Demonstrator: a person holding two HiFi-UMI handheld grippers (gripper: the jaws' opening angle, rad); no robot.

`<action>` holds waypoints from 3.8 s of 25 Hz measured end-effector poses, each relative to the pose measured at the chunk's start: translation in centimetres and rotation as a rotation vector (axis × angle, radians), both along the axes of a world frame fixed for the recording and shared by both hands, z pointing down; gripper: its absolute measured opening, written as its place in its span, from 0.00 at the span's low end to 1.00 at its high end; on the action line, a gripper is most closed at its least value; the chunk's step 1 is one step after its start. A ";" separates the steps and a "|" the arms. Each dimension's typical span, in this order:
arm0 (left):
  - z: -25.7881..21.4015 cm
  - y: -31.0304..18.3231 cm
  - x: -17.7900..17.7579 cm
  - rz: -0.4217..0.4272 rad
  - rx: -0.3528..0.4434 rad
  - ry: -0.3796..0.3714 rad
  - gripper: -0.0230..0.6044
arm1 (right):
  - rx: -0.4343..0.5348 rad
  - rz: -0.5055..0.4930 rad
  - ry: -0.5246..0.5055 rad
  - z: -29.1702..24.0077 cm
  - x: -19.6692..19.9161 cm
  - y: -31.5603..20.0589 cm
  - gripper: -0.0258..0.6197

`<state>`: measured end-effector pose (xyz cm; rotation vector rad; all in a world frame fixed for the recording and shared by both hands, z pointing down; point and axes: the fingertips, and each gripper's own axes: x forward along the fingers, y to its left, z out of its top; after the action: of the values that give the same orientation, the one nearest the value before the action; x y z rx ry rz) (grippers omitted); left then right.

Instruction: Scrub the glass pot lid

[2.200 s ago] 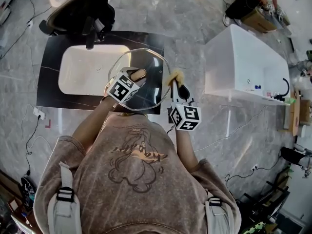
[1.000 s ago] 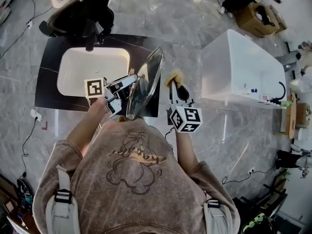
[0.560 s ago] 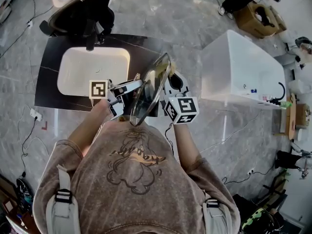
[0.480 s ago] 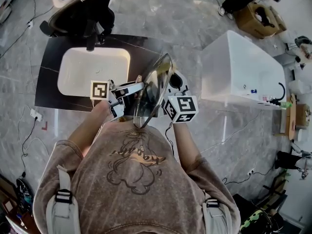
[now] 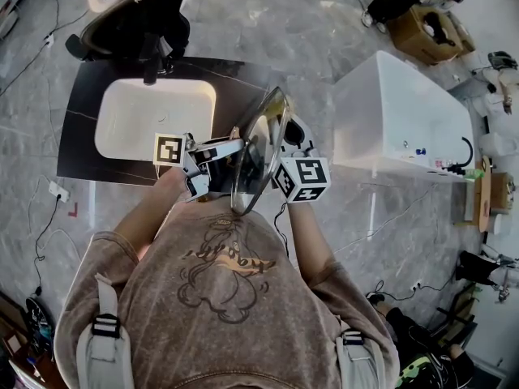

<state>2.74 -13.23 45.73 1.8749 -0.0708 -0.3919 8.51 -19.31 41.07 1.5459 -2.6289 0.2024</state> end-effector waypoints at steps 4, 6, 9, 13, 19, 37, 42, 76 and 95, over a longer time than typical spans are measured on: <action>-0.2 0.2 0.1 0.005 -0.001 0.014 0.33 | -0.010 -0.001 0.003 0.5 -0.1 -0.2 0.10; -0.4 0.3 0.1 0.008 -0.003 0.019 0.33 | -0.027 -0.005 0.016 1.3 -0.1 -0.4 0.10; -0.6 0.4 -0.1 0.008 0.003 0.026 0.33 | -0.065 -0.012 0.043 3.3 -0.2 -0.8 0.10; -0.9 0.4 -0.1 0.001 0.002 0.044 0.33 | -0.093 -0.018 0.048 4.4 -0.7 -1.2 0.10; -1.2 0.6 -0.4 -0.011 -0.004 0.068 0.33 | -0.140 -0.018 0.057 7.1 -1.0 -1.2 0.10; -2.4 -0.7 -1.0 -0.088 -0.039 0.167 0.33 | -0.290 -0.063 0.095 13.4 -0.8 -0.3 0.10; -2.4 -0.9 -1.2 -0.102 -0.042 0.168 0.33 | -0.319 -0.088 0.110 15.4 -0.8 0.5 0.10; -1.5 -4.5 -2.6 -0.234 -0.072 0.172 0.33 | -0.432 -0.430 0.021 11.6 -6.5 10.6 0.10; 0.1 -4.6 -2.7 -0.259 -0.113 0.161 0.33 | -0.319 -0.460 -0.163 2.5 -6.5 9.2 0.10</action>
<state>0.03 -17.81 45.83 1.7211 -0.2236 -0.7010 1.98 -10.15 43.60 0.8360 -2.8060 0.6923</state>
